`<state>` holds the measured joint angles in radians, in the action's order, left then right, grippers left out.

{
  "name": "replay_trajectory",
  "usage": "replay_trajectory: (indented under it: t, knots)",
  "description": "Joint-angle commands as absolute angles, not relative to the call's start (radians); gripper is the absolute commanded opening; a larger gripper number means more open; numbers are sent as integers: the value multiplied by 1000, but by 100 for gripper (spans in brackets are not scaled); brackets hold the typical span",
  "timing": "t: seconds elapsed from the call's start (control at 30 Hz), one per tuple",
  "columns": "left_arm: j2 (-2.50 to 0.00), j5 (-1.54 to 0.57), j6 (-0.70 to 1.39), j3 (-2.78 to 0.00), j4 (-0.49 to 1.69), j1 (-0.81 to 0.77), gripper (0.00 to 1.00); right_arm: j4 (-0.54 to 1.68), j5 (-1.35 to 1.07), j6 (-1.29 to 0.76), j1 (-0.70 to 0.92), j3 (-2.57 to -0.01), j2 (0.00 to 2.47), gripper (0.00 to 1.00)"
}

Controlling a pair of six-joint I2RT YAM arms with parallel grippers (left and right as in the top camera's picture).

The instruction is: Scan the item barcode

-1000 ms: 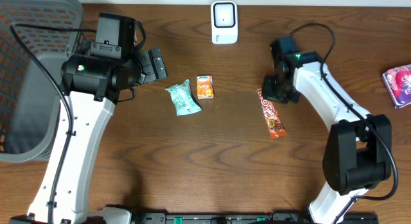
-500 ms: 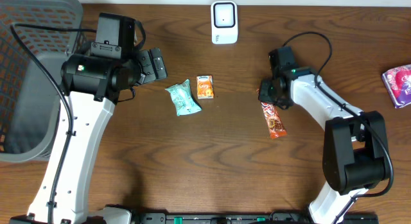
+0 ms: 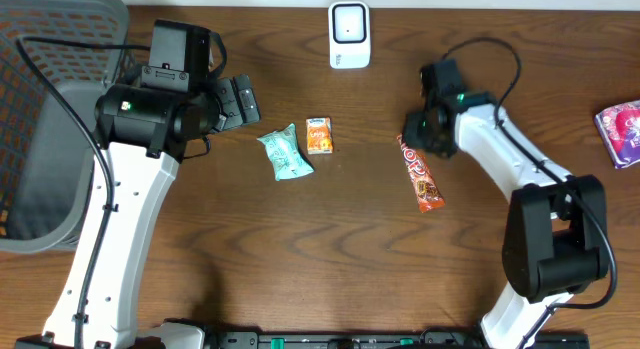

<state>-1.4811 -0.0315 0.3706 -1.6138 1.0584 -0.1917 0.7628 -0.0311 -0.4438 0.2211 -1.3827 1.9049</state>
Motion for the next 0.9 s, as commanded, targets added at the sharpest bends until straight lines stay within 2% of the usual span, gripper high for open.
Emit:
replay_trajectory:
  t: [0.0, 0.17, 0.3, 0.43, 0.63, 0.8, 0.87]
  knots:
    - [-1488, -34, 376, -1614, 1062, -188, 98, 852, -36, -401, 213, -1494, 1895, 28]
    - [-1488, -34, 376, -1614, 1062, -188, 98, 986, -33, -297, 208, -1491, 1900, 50]
    - [-1488, -34, 376, -1614, 1062, -188, 98, 946, -43, -290, 192, -1407, 1900, 75]
    - [-1488, -34, 376, -1614, 1062, -188, 98, 804, -144, -290, 165, -1285, 1900, 84]
    - [-1488, -34, 376, -1614, 1062, -188, 98, 682, -268, -283, 134, -1161, 1900, 80]
    - [-1488, -34, 376, -1614, 1062, -188, 98, 644, -289, -295, 133, -1099, 1900, 63]
    - [-1488, -34, 376, -1614, 1062, -188, 98, 621, -313, -296, 133, -1074, 1900, 60]
